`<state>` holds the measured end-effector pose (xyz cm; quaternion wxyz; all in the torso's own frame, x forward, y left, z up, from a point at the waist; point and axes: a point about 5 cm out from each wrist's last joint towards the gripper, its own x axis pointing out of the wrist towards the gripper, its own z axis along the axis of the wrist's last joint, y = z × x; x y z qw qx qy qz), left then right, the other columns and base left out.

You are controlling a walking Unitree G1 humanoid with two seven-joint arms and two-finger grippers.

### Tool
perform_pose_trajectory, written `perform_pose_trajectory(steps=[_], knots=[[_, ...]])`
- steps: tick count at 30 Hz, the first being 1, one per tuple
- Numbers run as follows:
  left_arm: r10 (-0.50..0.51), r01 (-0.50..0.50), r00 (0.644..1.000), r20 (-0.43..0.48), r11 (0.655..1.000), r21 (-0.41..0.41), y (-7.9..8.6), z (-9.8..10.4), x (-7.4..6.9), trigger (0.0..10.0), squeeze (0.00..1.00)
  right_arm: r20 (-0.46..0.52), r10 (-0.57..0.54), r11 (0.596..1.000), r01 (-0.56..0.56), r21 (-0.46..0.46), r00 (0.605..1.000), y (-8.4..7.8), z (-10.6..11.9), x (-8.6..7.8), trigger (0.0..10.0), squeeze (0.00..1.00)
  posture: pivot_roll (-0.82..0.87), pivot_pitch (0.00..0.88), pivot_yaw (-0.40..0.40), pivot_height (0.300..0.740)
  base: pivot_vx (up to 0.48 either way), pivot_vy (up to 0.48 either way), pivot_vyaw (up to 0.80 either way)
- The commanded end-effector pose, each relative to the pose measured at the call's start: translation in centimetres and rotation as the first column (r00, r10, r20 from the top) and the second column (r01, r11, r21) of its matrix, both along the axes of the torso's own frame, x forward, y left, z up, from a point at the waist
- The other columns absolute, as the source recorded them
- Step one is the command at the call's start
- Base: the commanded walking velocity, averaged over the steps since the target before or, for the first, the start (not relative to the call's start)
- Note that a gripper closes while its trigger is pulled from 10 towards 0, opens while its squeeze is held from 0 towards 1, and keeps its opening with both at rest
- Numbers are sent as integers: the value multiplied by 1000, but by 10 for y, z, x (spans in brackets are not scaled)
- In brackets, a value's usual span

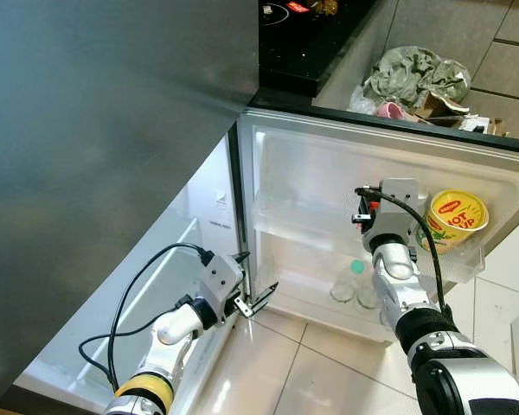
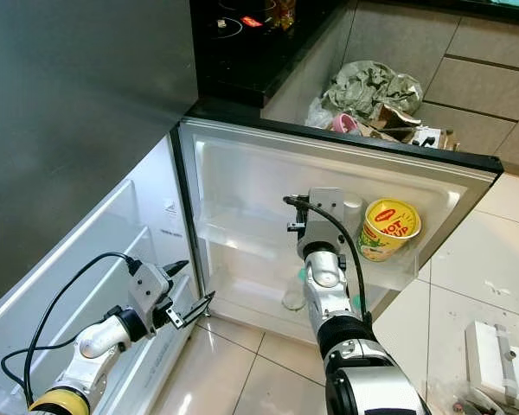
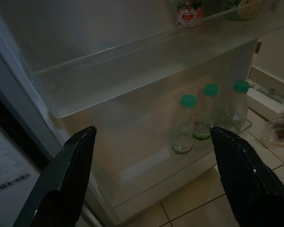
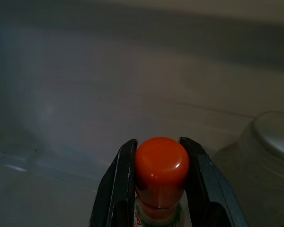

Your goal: Restocking fridge

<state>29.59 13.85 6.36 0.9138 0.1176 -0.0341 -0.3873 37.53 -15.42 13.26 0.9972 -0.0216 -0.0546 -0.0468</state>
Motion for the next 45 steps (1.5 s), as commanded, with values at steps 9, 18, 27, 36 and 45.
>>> perform_pose_trajectory(steps=[9, 18, 27, 36, 45], knots=[[-50, 51, 998, -40, 999, 20, -3, -8, -7, 10000, 0, 8, -5, 1000, 5, -12, 1000, 0, 1, 1, 10000, 1000, -21, 134, -10, 740, 0, 0, 0], [-54, 55, 998, -45, 998, 24, -4, -8, -7, 10000, 0, 82, 57, 998, -58, 9, 995, 7, 16, 4, 10000, 0, -27, 128, -10, 740, 0, 0, 0], [-56, 57, 997, -50, 998, 24, -5, -8, -6, 10000, 0, 204, 211, 977, -209, -35, 956, 29, 40, 5, 10000, 0, -33, 121, -12, 740, 0, 0, 0], [-58, 59, 997, -53, 998, 22, -8, -8, -5, 10000, 0, 287, 419, 906, -417, -70, 861, 56, 60, 0, 10000, 0, -41, 112, -13, 740, 0, 0, 0], [-57, 58, 997, -59, 998, 21, -11, -9, -4, 10000, 0, 151, 697, 717, -685, -130, 701, 78, 45, -15, 10000, 0, -51, 100, -22, 740, 0, 0, 0]])
